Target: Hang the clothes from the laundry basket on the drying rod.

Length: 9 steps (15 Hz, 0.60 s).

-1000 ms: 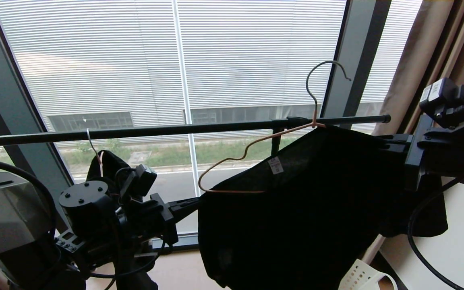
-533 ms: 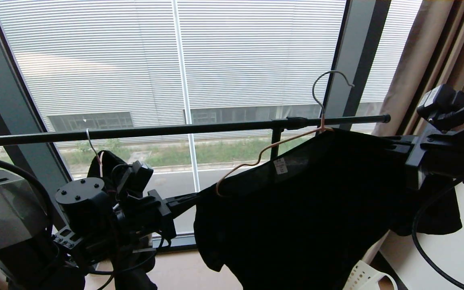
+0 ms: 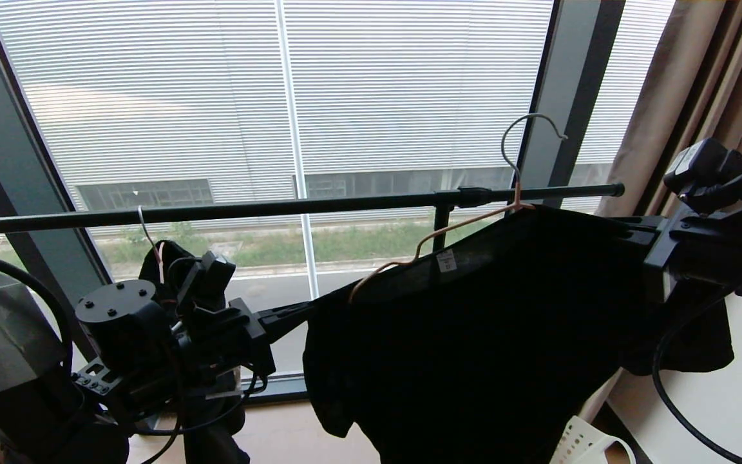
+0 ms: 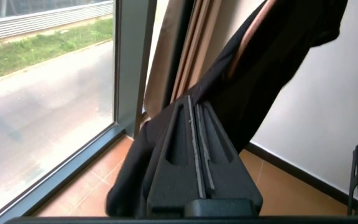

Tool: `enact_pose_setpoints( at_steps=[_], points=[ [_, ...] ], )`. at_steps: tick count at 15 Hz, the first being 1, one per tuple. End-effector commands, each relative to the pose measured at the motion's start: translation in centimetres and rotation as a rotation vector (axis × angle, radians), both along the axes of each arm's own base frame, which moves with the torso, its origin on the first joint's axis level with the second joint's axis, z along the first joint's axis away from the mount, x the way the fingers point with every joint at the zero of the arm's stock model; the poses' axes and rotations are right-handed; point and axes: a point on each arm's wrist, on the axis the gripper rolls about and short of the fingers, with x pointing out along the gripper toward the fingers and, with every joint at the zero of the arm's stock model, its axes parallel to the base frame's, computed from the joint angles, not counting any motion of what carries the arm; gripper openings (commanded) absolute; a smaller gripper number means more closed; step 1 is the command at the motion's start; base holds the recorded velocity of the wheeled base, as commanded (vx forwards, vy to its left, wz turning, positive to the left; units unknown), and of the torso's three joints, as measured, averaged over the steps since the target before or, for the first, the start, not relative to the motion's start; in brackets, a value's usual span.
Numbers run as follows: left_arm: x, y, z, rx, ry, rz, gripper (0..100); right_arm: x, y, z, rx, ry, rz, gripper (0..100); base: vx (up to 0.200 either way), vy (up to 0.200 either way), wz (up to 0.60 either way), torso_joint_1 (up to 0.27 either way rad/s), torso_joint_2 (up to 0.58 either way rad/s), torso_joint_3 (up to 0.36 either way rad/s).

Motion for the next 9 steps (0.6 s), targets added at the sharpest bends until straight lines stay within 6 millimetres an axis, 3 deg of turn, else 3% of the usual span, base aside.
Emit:
enact_pose_setpoints(
  at_steps=[1,5,9],
  points=[
    [0.0,0.1,0.4,-0.011,-0.01,0.002,0,0.1,0.0,-0.1,-0.001,0.004,0.002,0,0.0,0.0,0.0,0.0,0.0,0.0],
    [0.1,0.0,1.1,-0.025,-0.029,-0.001,0,-0.1,0.2,-0.3,-0.009,0.007,0.01,0,0.0,0.0,0.0,0.0,0.0,0.0],
    [0.3,-0.8,4.5,-0.051,-0.078,-0.021,0,-0.7,1.5,-1.8,-0.019,0.04,0.052,0,0.0,0.0,0.0,0.0,0.0,0.0]
  ],
)
